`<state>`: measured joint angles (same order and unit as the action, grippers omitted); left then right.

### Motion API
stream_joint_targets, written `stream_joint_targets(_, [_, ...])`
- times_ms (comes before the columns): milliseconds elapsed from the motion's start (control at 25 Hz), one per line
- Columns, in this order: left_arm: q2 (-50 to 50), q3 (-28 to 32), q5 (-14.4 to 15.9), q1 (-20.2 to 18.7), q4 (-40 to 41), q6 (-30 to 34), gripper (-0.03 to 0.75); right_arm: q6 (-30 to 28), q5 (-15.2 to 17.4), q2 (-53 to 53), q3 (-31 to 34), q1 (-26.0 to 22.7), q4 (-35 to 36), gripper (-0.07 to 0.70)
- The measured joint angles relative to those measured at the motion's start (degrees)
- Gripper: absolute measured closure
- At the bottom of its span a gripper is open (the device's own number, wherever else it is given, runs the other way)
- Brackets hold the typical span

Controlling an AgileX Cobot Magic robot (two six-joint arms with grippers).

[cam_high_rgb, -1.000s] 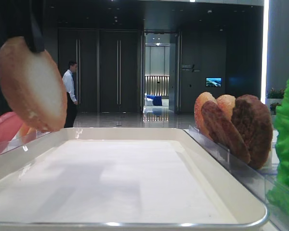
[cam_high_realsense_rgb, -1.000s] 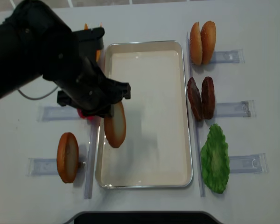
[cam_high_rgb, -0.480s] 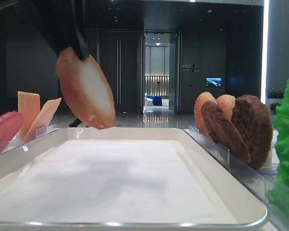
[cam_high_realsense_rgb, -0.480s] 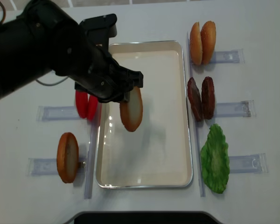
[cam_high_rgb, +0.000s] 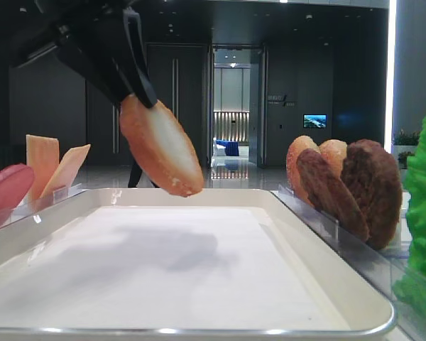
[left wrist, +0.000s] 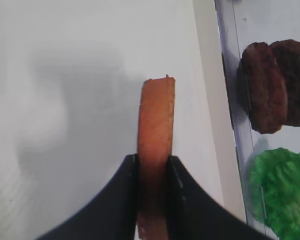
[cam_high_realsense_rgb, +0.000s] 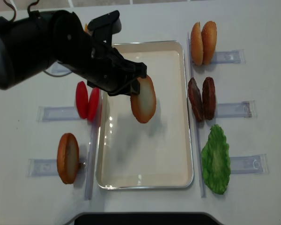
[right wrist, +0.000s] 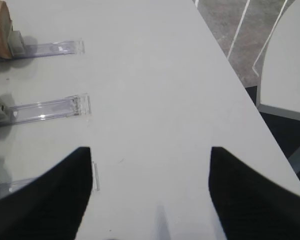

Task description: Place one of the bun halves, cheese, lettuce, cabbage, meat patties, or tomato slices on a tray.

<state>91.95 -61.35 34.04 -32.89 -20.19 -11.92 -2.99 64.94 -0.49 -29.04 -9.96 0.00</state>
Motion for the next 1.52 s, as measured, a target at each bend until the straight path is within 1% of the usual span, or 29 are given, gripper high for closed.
stream_joint_targets(120, [1.52,0.05,-1.85,0.56,-2.08,2.29,0.606,0.0,0.0,0.0,0.0,0.0,0.0,0.16])
stream_joint_targets(280, [4.97,0.05,-3.82,0.62,-8.22,7.82,0.606,0.0,0.0,0.0,0.0,0.0,0.0,0.16])
stream_joint_targets(440, [8.41,0.05,-4.01,0.62,-11.61,11.6,0.606,0.0,0.0,0.0,0.0,0.0,0.0,0.16])
stream_joint_targets(680, [9.41,0.05,-3.95,0.62,-11.51,11.92,0.606,0.0,0.0,0.0,0.0,0.0,0.0,0.16])
stream_joint_targets(720, [9.41,0.05,-3.9,0.62,-11.46,11.92,0.598,0.0,0.0,0.0,0.0,0.0,0.0,0.16])
stream_joint_targets(800, [9.41,0.05,-3.36,0.62,-10.88,11.92,0.531,0.0,0.0,0.0,0.0,0.0,0.0,0.16])
stream_joint_targets(880, [9.45,0.05,-2.29,0.62,-9.63,11.92,0.425,0.0,0.0,0.0,0.0,0.0,0.0,0.16])
stream_joint_targets(920, [9.47,0.05,-1.63,0.62,-8.47,10.45,0.367,0.0,0.0,0.0,0.0,0.0,0.0,0.16])
stream_joint_targets(1000, [9.47,0.05,-0.15,0.62,-5.11,6.07,0.284,0.0,0.0,0.0,0.0,0.0,0.0,0.16])
stream_joint_targets(1080, [9.47,0.05,1.96,0.62,-0.42,2.56,0.223,0.0,0.0,0.0,0.0,0.0,0.0,0.16])
stream_joint_targets(1160, [8.78,-0.13,3.82,0.62,2.18,1.11,0.188,0.0,0.0,0.0,0.0,0.0,0.0,0.16])
stream_joint_targets(1240, [7.14,-1.33,5.23,0.62,3.32,0.23,0.171,0.0,0.0,0.0,0.0,0.0,0.0,0.16])
stream_joint_targets(1320, [5.03,-3.88,6.54,0.62,4.66,-1.43,0.16,0.0,0.0,0.0,0.0,0.0,0.0,0.16])
stream_joint_targets(1360, [3.86,-5.29,7.7,0.62,5.98,-2.75,0.16,0.0,0.0,0.0,0.0,0.0,0.0,0.16])
stream_joint_targets(1400, [2.88,-7.23,9.05,0.62,7.81,-4.2,0.16,0.0,0.0,0.0,0.0,0.0,0.0,0.16])
stream_joint_targets(1440, [2.21,-9.39,11.29,0.62,9.72,-5.45,0.16,0.0,0.0,0.0,0.0,0.0,0.0,0.16])
stream_joint_targets(1520, [1.19,-13.4,16.7,0.62,14.86,-8.37,0.16,0.0,0.0,0.0,0.0,0.0,0.0,0.16])
